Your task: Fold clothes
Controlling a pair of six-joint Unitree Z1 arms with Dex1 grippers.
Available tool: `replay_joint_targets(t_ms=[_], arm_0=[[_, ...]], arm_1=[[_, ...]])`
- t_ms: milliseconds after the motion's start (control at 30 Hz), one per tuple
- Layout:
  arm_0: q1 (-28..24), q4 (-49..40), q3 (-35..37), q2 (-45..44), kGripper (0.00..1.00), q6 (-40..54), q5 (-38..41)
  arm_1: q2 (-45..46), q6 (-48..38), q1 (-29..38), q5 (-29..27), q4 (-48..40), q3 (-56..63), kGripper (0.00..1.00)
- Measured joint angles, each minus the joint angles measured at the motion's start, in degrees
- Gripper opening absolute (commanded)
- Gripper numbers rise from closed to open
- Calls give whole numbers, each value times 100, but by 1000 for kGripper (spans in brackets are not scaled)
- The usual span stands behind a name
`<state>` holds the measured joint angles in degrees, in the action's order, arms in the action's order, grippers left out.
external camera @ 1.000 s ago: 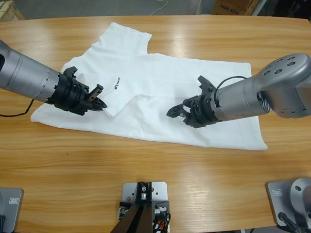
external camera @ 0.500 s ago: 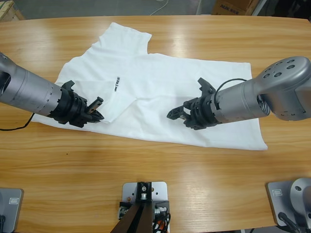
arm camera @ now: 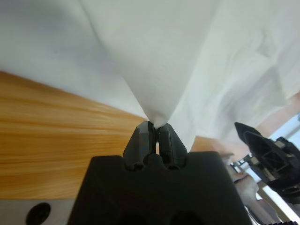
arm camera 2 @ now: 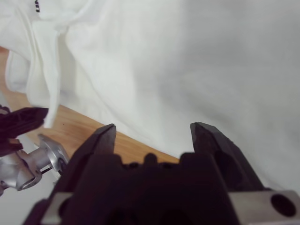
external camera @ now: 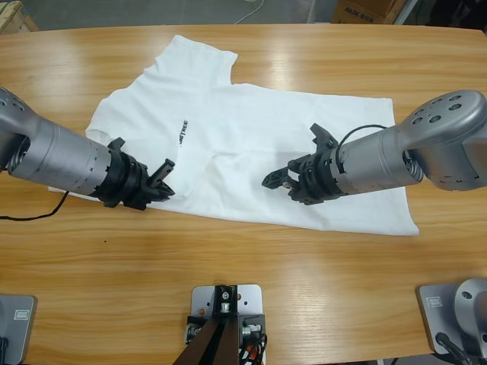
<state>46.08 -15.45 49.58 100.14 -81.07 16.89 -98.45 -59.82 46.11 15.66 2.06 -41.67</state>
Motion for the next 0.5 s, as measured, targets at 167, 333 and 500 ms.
replay_joint_targets(t_ms=[167,333,500], arm_0=[[19,0,-37,0,641,-10,0],[19,0,-61,-6,950,-10,-1],[20,-74,-66,-461,977,262,-1]], arm_1=[[0,-12,6,0,0,21,655],[0,-18,23,0,0,35,655],[0,-24,27,0,-1,49,655]])
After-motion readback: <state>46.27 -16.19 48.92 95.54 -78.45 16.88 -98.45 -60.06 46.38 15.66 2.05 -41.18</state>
